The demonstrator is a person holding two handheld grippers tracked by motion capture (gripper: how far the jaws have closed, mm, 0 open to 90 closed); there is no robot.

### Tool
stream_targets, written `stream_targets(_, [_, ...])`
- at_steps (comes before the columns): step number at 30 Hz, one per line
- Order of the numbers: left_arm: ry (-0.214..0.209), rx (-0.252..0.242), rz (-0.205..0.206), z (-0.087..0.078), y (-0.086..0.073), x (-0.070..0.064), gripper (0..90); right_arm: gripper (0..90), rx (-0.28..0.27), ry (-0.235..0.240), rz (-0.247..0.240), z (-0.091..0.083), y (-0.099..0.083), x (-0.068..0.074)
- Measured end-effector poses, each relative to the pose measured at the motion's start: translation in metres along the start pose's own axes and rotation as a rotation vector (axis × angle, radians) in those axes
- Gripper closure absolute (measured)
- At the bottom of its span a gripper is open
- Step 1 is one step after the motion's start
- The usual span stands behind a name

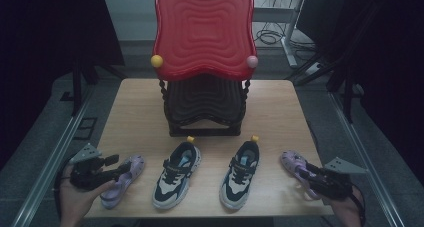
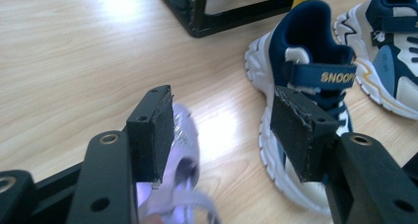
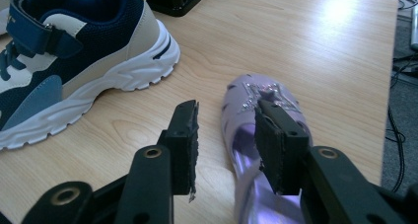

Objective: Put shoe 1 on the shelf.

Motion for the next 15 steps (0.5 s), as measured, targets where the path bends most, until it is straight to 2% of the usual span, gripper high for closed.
stream_targets(6, [0.019, 0.002, -0.025, -0.008, -0.013, 0.006, 43.3, 57.4, -0.008, -0.002, -0.005, -0.011, -0.006, -0.001])
stream_targets(15, [0.033, 0.026, -0.036, -0.012, -0.024, 0.008, 43.5, 56.8, -0.001, -0.020, 0.000, -0.017, -0.013, -0.005])
Point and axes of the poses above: each handheld gripper's, and its own axes: z roughly forward along the jaws, y roughly out of its top, x roughly to its left, the point moved 3 cm from there along z, roughly forward along the jaws, and after that the axes turned 1 degree about x, right-handed, at the moved point
